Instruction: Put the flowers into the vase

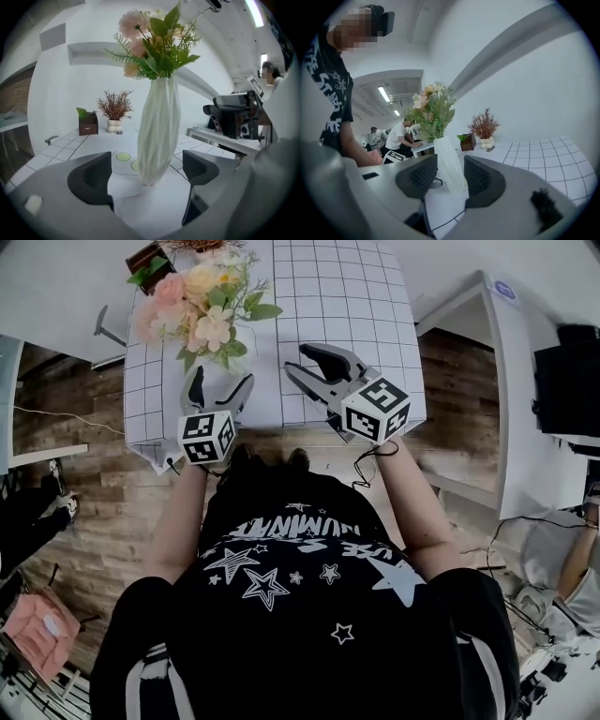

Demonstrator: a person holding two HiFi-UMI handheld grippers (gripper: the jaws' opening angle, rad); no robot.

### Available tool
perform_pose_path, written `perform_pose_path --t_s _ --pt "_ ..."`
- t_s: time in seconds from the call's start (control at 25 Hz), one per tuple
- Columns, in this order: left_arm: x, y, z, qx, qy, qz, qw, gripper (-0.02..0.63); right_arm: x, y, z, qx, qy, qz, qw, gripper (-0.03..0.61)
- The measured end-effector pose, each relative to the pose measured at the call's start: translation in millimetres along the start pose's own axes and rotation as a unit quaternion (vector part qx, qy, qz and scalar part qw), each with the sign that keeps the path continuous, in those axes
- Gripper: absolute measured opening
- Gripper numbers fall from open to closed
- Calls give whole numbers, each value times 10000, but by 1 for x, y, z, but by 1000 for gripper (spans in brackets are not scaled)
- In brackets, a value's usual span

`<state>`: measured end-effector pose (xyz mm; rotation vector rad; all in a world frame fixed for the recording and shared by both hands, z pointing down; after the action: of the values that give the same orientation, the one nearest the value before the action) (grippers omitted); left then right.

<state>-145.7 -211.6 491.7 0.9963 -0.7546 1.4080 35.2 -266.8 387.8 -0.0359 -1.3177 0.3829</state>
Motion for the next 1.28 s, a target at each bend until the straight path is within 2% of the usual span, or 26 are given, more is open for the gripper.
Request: perform_pose_path --t_s 0.12,0.2,0.28,0.4,0.48,0.6,0.76,1.0,1.16,1.28 --pt "6 -2 -18 -44 115 -134 9998 470 6 -10 -7 -167 -155 259 9994 176" --pt "10 -3 -35 -277 108 -200 9994 430 16 -15 -8 -290 -190 458 9983 157" --pt "13 -3 -54 -564 50 -351 9978 336 28 -19 -6 -319 -170 575 9977 35" --pt "11 -7 -77 -702 20 -336 9970 228 41 -24 -2 -220 -198 717 9970 26" --pt "12 -11 -85 -603 132 -171 9979 120 46 -21 -5 -122 -288 802 9963 18" --pt "22 -13 -98 -443 277 -76 9986 22 54 -7 -12 -9 -285 794 9964 18" --pt "31 -12 -130 -198 221 -172 9994 9 62 26 -20 230 -180 750 9968 18" --pt "41 -13 -190 219 -34 228 9995 9 68 96 -32 468 -298 683 9961 17" --pt "52 -10 -221 355 -241 36 9991 8 77 138 -40 600 -320 626 9957 17" --pt "61 -13 -252 421 -316 104 9986 8 85 172 -51 692 -332 631 9951 17"
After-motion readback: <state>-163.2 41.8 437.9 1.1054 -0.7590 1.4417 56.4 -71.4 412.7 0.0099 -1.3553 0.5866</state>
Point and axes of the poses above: the fingertips, and each gripper's own axes: z forward along the fingers, y to its left, x out of its underside, the point moved 5 cm from there along -z, backward along the fingers, and after that the axes turned 5 degrees about y, right-handed, at the moved point
